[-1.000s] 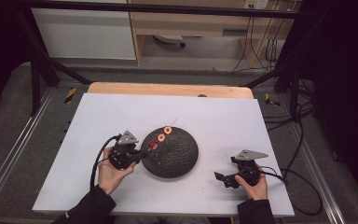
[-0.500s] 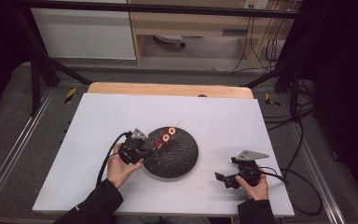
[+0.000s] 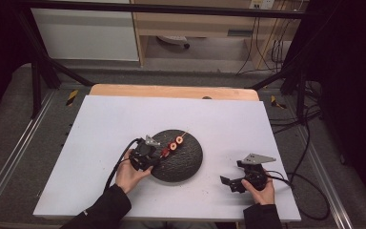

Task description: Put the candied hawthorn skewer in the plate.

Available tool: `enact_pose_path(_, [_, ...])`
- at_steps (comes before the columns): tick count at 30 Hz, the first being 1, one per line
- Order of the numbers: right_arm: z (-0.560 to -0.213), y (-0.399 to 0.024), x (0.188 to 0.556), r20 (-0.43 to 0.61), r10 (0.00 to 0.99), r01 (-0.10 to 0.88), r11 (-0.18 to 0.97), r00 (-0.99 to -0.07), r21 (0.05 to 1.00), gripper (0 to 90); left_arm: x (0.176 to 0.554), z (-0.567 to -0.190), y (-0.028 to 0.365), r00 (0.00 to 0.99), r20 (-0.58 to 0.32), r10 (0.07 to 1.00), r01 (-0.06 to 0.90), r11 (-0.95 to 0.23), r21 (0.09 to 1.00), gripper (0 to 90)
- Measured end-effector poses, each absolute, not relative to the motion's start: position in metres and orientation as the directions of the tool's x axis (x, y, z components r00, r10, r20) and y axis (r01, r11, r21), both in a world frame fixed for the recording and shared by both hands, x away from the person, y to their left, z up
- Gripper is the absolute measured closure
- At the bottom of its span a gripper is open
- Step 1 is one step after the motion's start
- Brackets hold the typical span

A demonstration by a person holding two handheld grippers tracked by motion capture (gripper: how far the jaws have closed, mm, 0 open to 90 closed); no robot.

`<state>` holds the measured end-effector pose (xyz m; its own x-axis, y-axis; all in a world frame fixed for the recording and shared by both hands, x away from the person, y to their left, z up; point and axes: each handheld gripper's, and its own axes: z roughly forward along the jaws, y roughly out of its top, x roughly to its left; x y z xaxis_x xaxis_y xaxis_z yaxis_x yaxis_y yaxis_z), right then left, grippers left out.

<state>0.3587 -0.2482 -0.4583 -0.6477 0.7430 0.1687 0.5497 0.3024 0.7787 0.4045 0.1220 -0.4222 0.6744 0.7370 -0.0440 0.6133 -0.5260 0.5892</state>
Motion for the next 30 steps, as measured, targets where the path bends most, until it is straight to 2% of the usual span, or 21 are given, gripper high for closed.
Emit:
enact_pose_path(12, [-0.458, -0.248, 0.358, 0.169, 0.744, 0.55, 0.302, -0.646, 0.778, 0.6, 0.403, -0.425, 0.12, 0.686, -0.03, 0.727, 0.604, -0.545, 0.582, 87.1])
enact_pose_path(16, [-0.458, -0.248, 0.358, 0.171, 0.743, 0.551, 0.3, -0.647, 0.779, 0.6, 0.4, -0.423, 0.122, 0.703, -0.018, 0.71, 0.581, -0.56, 0.591, 80.4])
enact_pose_path(24, [-0.458, -0.248, 0.358, 0.172, 0.742, 0.553, 0.303, -0.648, 0.776, 0.6, 0.392, -0.412, 0.138, 0.728, -0.016, 0.685, 0.535, -0.554, 0.637, 55.9])
enact_pose_path(30, [-0.458, -0.248, 0.358, 0.174, 0.742, 0.554, 0.301, -0.647, 0.776, 0.6, 0.391, -0.409, 0.159, 0.739, -0.051, 0.672, 0.542, -0.547, 0.638, 32.6])
